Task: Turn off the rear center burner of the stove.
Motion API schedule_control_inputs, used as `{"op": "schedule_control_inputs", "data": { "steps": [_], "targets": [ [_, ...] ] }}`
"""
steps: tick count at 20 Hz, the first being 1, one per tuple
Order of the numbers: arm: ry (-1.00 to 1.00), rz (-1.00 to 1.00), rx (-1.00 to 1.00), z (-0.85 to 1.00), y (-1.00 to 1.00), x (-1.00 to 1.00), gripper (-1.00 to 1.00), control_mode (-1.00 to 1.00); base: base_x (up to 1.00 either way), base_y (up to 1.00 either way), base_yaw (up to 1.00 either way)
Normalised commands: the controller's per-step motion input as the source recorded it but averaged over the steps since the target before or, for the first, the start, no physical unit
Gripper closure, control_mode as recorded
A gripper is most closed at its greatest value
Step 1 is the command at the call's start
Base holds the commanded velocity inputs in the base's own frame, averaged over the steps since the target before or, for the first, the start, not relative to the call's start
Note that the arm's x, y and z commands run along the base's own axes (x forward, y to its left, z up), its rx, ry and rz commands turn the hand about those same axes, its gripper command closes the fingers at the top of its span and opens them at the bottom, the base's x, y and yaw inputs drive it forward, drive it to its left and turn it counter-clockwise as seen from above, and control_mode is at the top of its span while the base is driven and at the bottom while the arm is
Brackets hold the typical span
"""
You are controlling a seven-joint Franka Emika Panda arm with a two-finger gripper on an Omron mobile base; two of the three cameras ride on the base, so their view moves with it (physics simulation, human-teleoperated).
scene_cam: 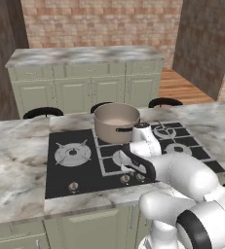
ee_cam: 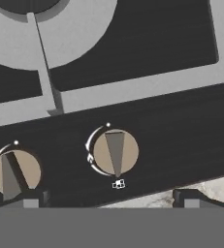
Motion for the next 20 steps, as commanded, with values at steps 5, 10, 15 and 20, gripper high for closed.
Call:
{"op": "schedule_control_inputs", "data": {
  "steps": [5, 10, 15, 20],
  "targets": [
    [0.0, 0.0, 0.0, -0.23, -0.03, 0.09, -1.0, -1.0, 0.0, 0.0, 0.0],
    [0.0, 0.0, 0.0, -0.22, -0.13, 0.15, -1.0, -1.0, 0.0, 0.0, 0.0],
    [0.0, 0.0, 0.0, -0.13, -0.05, 0.12, -1.0, -1.0, 0.0, 0.0, 0.0],
    [0.0, 0.0, 0.0, -0.02, 0.0, 0.08, -1.0, -1.0, 0.0, 0.0, 0.0]
  ]
}}
